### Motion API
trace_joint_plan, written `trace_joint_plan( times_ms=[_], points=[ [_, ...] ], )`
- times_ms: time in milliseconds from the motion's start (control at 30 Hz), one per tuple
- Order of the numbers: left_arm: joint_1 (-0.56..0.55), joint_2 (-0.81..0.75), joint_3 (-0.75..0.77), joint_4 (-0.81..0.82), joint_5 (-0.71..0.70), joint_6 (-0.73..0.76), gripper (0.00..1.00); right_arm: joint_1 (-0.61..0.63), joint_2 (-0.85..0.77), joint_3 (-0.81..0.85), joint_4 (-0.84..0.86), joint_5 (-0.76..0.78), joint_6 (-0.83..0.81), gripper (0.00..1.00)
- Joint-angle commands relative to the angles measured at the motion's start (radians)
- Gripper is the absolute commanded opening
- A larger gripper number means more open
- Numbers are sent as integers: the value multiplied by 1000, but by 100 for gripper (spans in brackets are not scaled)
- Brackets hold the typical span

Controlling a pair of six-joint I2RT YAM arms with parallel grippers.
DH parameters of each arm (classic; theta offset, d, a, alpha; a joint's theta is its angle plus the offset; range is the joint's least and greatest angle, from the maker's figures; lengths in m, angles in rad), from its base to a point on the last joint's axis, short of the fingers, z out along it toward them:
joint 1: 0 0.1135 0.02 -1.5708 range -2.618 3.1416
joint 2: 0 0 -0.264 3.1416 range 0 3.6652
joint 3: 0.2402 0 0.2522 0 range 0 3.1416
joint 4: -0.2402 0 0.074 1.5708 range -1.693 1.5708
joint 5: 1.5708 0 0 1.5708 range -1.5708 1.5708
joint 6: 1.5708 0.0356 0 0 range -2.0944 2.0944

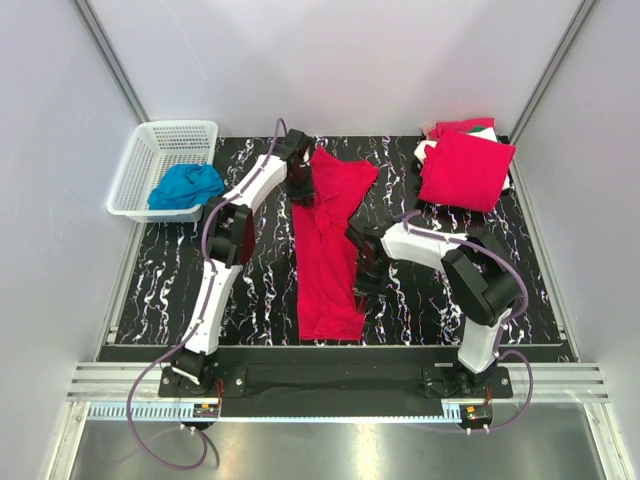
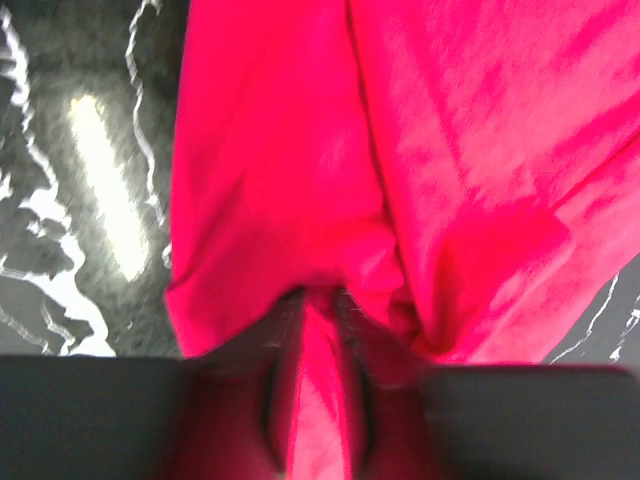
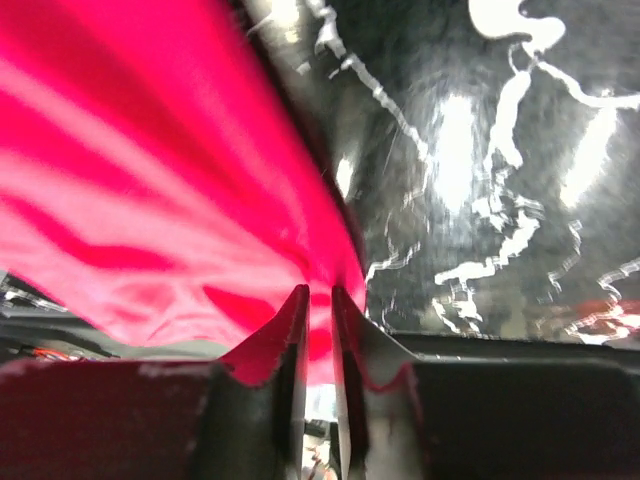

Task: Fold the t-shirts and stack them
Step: Fold the tshirt

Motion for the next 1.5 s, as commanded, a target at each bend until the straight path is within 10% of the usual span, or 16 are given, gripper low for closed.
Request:
trace_joint_plan(
  times_ms=[0, 333, 800, 1467],
  points=[
    [21, -168, -86, 17, -10, 24, 33, 6, -129, 100, -73, 114, -50, 22],
    [-17, -578, -463, 12, 48, 88, 35, -158, -3, 581, -154, 222, -269, 28],
    [-241, -860, -1028, 101, -30, 10, 32, -316, 851, 1683, -389, 136, -444, 30],
    [-313, -776, -1036, 135, -61, 22, 28, -330, 750, 1615, -285, -11, -484, 31]
  ],
)
